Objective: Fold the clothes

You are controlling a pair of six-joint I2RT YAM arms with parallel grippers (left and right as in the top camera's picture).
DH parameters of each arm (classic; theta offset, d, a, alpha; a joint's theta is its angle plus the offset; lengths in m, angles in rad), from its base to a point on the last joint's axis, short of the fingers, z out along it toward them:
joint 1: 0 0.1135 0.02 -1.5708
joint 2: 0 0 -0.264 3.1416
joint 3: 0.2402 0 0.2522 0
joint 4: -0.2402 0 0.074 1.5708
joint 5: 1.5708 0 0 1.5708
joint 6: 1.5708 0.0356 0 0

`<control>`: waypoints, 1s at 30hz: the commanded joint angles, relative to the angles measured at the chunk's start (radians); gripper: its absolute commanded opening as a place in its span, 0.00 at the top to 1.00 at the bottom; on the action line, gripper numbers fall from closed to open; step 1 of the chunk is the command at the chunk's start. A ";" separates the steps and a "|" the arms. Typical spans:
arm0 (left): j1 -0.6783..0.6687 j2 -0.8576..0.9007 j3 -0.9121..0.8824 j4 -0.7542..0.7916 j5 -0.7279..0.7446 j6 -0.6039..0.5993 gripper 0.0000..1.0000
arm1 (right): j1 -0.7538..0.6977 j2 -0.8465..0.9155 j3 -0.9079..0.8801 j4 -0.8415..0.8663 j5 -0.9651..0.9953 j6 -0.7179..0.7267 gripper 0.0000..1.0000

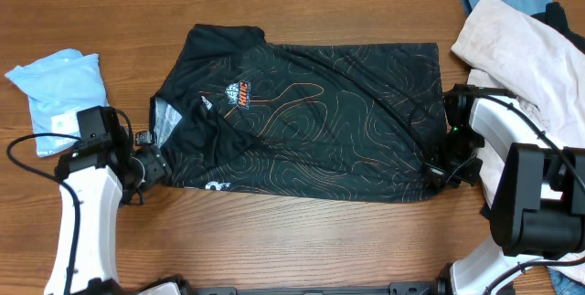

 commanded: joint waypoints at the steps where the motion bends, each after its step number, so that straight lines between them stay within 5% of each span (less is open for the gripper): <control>1: 0.005 -0.006 -0.003 0.033 0.026 0.014 0.26 | -0.001 -0.032 -0.004 0.006 -0.011 -0.002 0.92; 13: 0.006 0.269 -0.003 0.144 0.012 0.012 0.32 | -0.001 -0.032 -0.004 0.004 -0.010 -0.002 0.92; 16: 0.006 0.322 -0.003 0.167 -0.026 0.011 0.50 | -0.001 -0.032 -0.004 0.003 -0.010 -0.002 0.92; 19: 0.006 0.335 -0.003 0.153 -0.058 0.010 0.95 | -0.001 -0.032 -0.004 0.005 -0.010 -0.002 0.92; 30: 0.061 0.280 -0.001 -0.006 -0.369 -0.208 0.96 | -0.001 -0.032 -0.004 0.005 -0.010 -0.002 0.92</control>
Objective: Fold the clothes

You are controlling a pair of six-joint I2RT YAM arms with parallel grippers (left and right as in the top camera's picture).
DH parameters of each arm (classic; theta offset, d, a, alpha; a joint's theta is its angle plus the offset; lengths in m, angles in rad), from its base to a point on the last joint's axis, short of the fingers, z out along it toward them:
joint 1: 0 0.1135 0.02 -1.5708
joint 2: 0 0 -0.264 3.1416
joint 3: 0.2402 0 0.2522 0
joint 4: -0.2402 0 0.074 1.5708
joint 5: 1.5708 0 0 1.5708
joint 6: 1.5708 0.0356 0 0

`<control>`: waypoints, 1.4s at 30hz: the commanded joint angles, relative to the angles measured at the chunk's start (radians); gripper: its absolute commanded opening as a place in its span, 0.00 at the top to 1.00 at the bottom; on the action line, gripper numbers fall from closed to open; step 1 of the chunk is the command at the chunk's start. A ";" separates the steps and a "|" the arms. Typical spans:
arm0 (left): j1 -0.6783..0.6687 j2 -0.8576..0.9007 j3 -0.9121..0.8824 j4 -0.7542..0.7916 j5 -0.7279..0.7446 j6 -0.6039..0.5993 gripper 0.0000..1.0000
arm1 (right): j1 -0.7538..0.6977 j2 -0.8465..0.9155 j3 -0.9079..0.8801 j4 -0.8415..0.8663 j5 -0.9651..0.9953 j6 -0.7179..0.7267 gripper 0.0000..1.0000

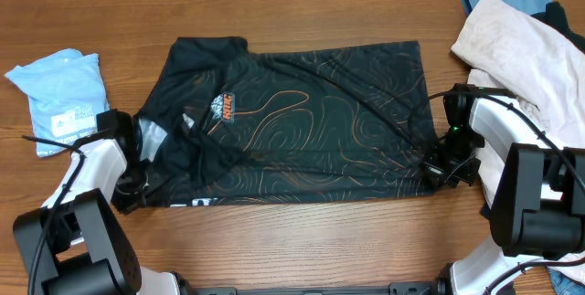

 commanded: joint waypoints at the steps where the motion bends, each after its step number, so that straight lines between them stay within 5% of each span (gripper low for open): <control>1: 0.045 -0.043 -0.001 -0.019 -0.148 -0.093 0.96 | -0.001 -0.031 -0.004 0.001 0.021 -0.002 0.92; 37: 0.077 -0.127 0.143 -0.158 0.018 -0.039 0.84 | -0.001 -0.115 -0.005 -0.098 0.020 0.010 0.88; 42: 0.077 -0.127 0.143 -0.160 0.018 -0.035 0.84 | -0.001 -0.115 -0.005 -0.120 0.021 0.009 0.81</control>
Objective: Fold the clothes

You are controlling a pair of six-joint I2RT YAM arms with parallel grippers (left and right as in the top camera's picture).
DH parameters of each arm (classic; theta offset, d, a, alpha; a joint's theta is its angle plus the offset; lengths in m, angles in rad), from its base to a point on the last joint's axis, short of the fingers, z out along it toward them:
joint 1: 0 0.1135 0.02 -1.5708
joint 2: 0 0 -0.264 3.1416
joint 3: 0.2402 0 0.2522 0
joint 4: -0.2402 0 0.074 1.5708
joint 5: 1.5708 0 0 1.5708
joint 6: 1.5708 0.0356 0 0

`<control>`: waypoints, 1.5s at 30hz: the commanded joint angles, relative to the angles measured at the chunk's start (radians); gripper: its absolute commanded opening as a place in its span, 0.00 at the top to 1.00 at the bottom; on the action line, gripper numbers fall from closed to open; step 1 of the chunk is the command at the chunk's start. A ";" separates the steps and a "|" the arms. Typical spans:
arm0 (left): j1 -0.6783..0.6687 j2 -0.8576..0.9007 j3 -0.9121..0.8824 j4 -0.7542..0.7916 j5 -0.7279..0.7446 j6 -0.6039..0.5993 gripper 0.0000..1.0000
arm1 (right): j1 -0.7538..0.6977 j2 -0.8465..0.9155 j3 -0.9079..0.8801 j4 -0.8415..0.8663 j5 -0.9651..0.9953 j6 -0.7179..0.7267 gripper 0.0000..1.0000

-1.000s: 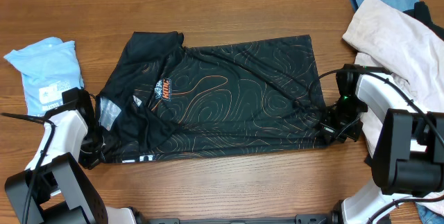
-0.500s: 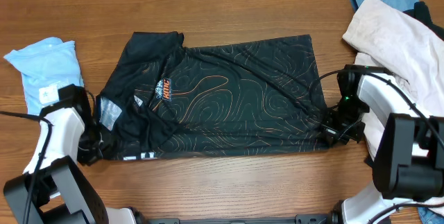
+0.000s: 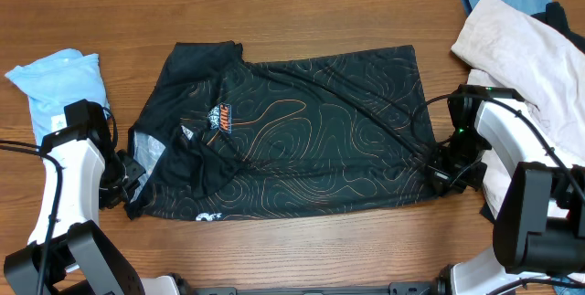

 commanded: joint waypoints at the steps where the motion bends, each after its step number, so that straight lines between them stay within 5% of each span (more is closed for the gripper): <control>1: 0.010 -0.019 0.019 -0.002 0.008 0.011 0.85 | -0.004 -0.026 -0.004 -0.007 0.017 0.003 0.77; 5: 0.010 -0.019 0.019 -0.002 0.007 0.012 0.84 | -0.004 -0.026 -0.004 -0.012 0.016 0.000 0.69; 13: 0.010 -0.023 0.020 -0.002 0.011 0.033 0.84 | -0.004 -0.036 -0.004 0.010 0.016 0.000 0.69; 19: 0.008 -0.079 0.035 0.026 0.233 0.187 0.78 | -0.004 -0.147 0.048 0.080 0.016 -0.029 0.68; 22: -0.008 -0.132 0.079 0.045 0.404 0.307 0.67 | -0.004 -0.220 0.115 0.112 0.009 -0.071 0.64; 23: -0.019 -0.146 0.100 0.052 0.448 0.346 0.52 | -0.004 -0.242 0.138 0.122 -0.002 -0.092 0.61; 25: -0.048 -0.161 0.157 0.065 0.472 0.380 0.20 | -0.004 -0.278 0.180 0.148 -0.051 -0.149 0.33; 26: -0.065 -0.160 0.194 0.068 0.470 0.393 0.13 | -0.004 -0.294 0.201 0.161 -0.085 -0.175 0.23; 30: -0.133 -0.091 0.370 0.070 0.460 0.401 0.04 | -0.004 -0.322 0.258 0.179 -0.203 -0.252 0.12; 45: -0.197 0.552 0.925 0.064 0.391 0.419 0.11 | -0.004 -0.322 0.264 0.139 -0.233 -0.269 0.10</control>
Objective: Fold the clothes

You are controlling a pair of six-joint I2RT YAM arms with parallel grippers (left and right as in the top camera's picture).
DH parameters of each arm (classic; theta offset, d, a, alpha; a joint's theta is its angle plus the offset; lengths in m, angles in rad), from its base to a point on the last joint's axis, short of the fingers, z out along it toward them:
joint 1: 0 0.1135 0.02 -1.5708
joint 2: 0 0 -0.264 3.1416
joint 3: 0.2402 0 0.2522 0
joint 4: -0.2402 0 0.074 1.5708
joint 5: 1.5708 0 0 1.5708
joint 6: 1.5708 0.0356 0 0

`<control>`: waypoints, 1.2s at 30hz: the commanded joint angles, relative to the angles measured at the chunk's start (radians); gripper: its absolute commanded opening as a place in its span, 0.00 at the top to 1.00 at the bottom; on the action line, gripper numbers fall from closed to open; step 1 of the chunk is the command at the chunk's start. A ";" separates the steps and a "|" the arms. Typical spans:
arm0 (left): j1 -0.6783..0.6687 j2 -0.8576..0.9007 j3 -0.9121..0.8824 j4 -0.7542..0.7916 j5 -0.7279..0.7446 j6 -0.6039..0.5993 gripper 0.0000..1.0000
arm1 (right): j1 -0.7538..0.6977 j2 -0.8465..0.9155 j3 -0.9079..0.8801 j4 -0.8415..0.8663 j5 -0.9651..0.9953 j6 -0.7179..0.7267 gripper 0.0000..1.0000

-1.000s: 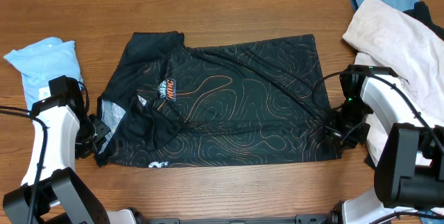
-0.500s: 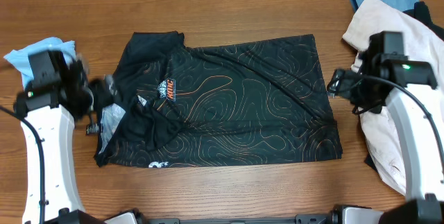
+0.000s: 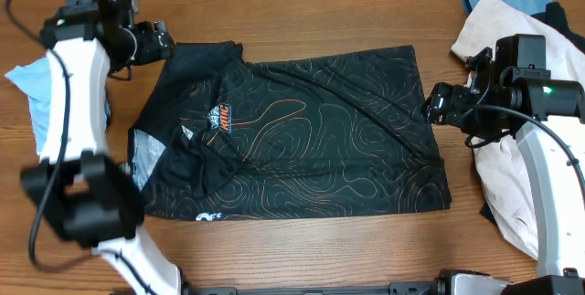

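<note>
A black T-shirt (image 3: 302,140) with orange contour lines lies flat across the middle of the table, collar to the left, with its grey inside showing at the collar opening (image 3: 146,153). My left gripper (image 3: 163,37) hovers at the shirt's far left corner and looks open with nothing in it. At the far right corner, just off the right edge, my right gripper (image 3: 430,106) also looks open and empty.
A folded light blue garment (image 3: 27,94) lies at the left edge, partly behind my left arm. At the right, a pile holds a cream cloth (image 3: 512,30), a blue cloth and a dark piece (image 3: 559,14).
Both grippers have let go of the shirt's near corners and now stand at its far corners. The shirt has stayed in place, with its near right corner lying flatter.
At first the shirt lay further right, with my grippers at its near left and near right corners. In the following two moments it had shifted leftward with both grippers still at those corners. Now it lies released and both grippers are at the far edge.
</note>
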 commanded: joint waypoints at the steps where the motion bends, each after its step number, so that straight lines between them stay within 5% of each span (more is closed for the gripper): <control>1: 0.006 0.103 0.075 0.004 -0.038 0.023 0.12 | -0.003 -0.003 0.013 -0.004 -0.012 -0.012 0.10; 28: -0.004 0.393 0.093 0.155 -0.032 0.071 0.26 | -0.003 -0.002 0.013 -0.008 -0.013 -0.011 0.14; 30: -0.004 0.394 0.094 0.155 -0.010 0.071 0.39 | -0.003 -0.002 0.013 -0.004 -0.012 -0.011 0.15; 33: -0.003 0.391 0.110 0.139 0.015 0.071 0.80 | -0.003 0.000 0.013 0.031 -0.012 -0.011 0.23; 36: -0.002 0.391 0.158 0.079 0.036 0.071 0.93 | -0.003 0.010 0.013 0.111 -0.012 -0.011 0.35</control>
